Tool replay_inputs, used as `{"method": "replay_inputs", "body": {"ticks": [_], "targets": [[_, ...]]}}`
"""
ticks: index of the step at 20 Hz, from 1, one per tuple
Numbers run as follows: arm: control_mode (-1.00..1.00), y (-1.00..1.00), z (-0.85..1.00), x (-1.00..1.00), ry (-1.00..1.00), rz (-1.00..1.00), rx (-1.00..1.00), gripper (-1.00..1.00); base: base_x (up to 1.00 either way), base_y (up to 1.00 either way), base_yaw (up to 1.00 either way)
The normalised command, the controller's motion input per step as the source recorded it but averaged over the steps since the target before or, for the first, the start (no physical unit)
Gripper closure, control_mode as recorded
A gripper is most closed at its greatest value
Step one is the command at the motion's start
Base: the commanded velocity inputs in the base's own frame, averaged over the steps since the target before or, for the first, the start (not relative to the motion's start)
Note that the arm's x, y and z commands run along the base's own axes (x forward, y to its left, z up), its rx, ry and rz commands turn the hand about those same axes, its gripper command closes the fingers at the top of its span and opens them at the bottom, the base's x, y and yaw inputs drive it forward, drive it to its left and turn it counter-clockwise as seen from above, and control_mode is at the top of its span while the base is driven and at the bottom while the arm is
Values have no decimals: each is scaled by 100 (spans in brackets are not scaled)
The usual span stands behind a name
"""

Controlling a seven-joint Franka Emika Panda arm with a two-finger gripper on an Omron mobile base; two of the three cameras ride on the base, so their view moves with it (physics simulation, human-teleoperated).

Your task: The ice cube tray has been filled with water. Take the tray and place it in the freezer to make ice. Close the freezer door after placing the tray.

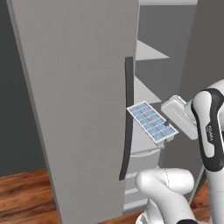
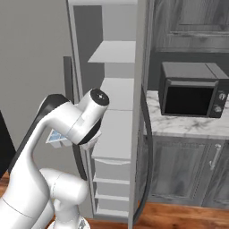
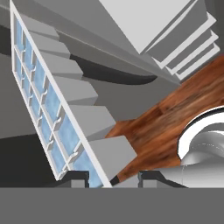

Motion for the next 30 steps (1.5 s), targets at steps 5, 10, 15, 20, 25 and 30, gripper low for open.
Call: {"method": "replay_inputs", "body": {"ticks": [5, 10, 15, 20, 25, 30], "targets": [[100, 0, 0, 0, 0, 0, 0, 100, 14, -3, -7], [100, 0, 0, 0, 0, 0, 0, 100, 8, -11, -7], [100, 0, 0, 0, 0, 0, 0, 100, 11, -9, -5], [100, 0, 0, 0, 0, 0, 0, 100, 8, -15, -5], [100, 0, 0, 0, 0, 0, 0, 100, 14, -17, -7], [100, 0, 0, 0, 0, 0, 0, 100, 15, -20, -7]]}}
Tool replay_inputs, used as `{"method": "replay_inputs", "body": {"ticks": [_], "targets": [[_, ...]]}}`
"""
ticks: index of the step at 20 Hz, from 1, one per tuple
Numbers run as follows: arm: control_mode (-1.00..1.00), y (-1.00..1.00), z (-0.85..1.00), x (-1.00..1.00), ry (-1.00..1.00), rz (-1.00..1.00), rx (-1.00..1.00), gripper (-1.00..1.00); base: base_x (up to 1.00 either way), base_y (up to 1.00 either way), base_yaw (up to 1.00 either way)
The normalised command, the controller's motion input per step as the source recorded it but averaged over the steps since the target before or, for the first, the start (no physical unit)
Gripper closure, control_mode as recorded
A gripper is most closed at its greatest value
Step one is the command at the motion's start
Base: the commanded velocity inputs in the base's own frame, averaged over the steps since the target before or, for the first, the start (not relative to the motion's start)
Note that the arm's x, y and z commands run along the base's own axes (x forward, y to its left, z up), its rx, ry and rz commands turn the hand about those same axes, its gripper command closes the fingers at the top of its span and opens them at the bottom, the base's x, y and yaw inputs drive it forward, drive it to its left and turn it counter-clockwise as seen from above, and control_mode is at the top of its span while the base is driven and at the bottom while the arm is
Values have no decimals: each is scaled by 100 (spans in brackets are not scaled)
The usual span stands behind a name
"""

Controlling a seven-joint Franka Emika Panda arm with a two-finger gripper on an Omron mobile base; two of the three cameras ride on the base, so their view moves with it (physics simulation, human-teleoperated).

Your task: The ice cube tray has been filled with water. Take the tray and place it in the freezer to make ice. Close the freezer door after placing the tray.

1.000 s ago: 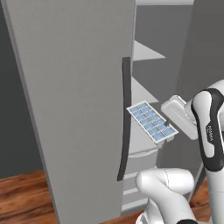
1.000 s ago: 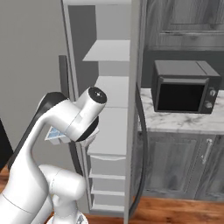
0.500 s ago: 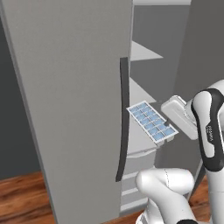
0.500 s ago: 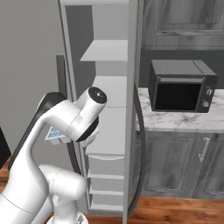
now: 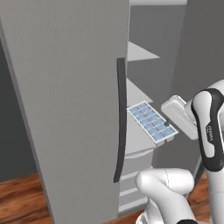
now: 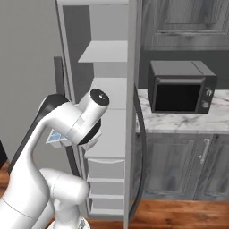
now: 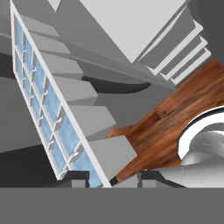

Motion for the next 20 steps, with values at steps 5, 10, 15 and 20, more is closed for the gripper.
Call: {"method": "replay_inputs", "body": {"ticks": [5, 10, 15, 20], "targets": [[100, 0, 0, 0, 0, 0, 0, 100, 24, -15, -9], [100, 0, 0, 0, 0, 0, 0, 100, 41, -12, -9], [100, 0, 0, 0, 0, 0, 0, 100, 64, -2, -5], [100, 0, 0, 0, 0, 0, 0, 100, 41, -4, -4]]}}
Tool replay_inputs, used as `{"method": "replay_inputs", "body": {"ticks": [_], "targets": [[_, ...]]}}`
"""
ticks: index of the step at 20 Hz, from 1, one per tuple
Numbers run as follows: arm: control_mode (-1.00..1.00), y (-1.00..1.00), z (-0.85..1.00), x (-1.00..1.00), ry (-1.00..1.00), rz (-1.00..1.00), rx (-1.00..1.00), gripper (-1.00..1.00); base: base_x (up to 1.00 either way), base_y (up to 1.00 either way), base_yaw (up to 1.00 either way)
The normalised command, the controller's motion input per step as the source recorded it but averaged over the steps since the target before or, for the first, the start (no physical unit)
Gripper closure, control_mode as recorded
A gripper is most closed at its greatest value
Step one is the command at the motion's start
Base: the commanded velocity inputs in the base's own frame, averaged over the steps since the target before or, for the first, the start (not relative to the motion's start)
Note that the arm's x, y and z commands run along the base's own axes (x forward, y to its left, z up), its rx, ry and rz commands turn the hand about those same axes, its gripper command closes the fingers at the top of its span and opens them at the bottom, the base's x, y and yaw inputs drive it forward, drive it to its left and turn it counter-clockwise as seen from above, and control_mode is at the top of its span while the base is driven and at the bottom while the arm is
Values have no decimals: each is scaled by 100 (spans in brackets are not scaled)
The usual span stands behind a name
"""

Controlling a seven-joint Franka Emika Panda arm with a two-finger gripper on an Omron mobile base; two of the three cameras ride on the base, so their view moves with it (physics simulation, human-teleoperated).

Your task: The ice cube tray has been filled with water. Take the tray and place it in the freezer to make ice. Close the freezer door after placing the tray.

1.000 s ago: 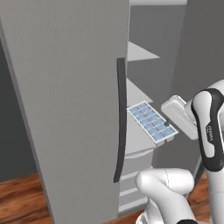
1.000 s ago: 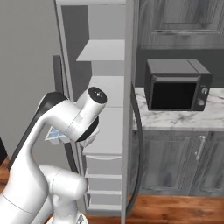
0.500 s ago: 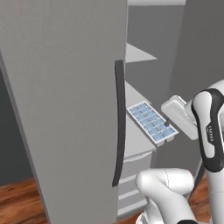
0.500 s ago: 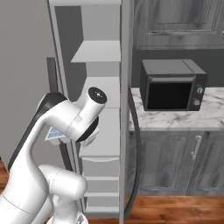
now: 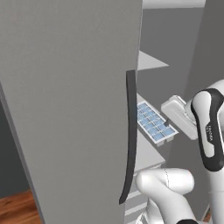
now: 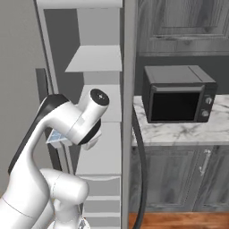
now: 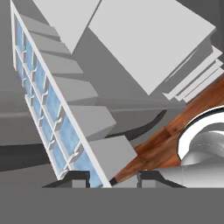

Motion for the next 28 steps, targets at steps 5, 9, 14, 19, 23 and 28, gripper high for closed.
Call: {"method": "replay_inputs", "body": {"ticks": [5, 9, 14, 19, 23, 28], "targets": [[100, 0, 0, 0, 0, 0, 0, 100, 0, -22, -5], [100, 0, 0, 0, 0, 0, 0, 100, 0, -17, -5], [-100, -2, 0, 0, 0, -1, 0, 100, 0, -6, -5], [-100, -3, 0, 0, 0, -13, 0, 100, 0, 0, 0], [-100, 0, 0, -20, -1, -24, -3, 100, 0, 0, 0], [-100, 0, 0, -15, -1, -28, -3, 100, 0, 0, 0]]}}
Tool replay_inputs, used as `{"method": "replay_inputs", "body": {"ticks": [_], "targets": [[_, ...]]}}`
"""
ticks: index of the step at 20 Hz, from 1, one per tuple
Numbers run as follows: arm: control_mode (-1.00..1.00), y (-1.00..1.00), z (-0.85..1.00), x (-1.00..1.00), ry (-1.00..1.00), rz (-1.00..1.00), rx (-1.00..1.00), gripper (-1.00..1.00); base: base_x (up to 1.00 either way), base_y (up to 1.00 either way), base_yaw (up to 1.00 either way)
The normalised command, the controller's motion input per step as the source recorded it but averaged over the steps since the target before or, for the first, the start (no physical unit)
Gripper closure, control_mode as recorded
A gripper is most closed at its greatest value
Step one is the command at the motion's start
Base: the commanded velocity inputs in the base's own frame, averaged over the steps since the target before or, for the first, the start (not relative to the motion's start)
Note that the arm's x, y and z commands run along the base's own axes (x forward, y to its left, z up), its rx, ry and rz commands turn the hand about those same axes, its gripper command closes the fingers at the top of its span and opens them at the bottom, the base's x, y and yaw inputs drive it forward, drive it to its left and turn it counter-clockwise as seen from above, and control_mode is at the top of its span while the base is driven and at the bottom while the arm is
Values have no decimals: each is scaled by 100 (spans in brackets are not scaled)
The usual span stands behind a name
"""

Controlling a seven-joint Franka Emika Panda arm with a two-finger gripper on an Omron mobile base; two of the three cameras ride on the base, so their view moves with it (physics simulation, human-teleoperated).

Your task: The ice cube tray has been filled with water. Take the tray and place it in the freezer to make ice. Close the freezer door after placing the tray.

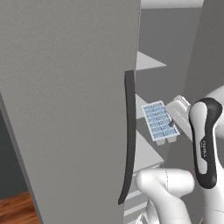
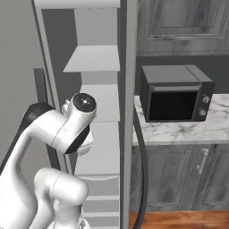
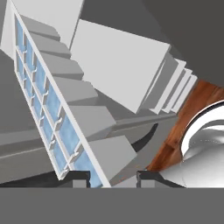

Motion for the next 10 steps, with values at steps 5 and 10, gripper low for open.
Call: {"method": "replay_inputs", "body": {"ticks": [5, 10], "targets": [[-100, 0, 0, 9, 0, -23, 0, 100, 0, 0, 0], [-100, 0, 0, 23, 0, -6, 0, 100, 0, 0, 0]]}}
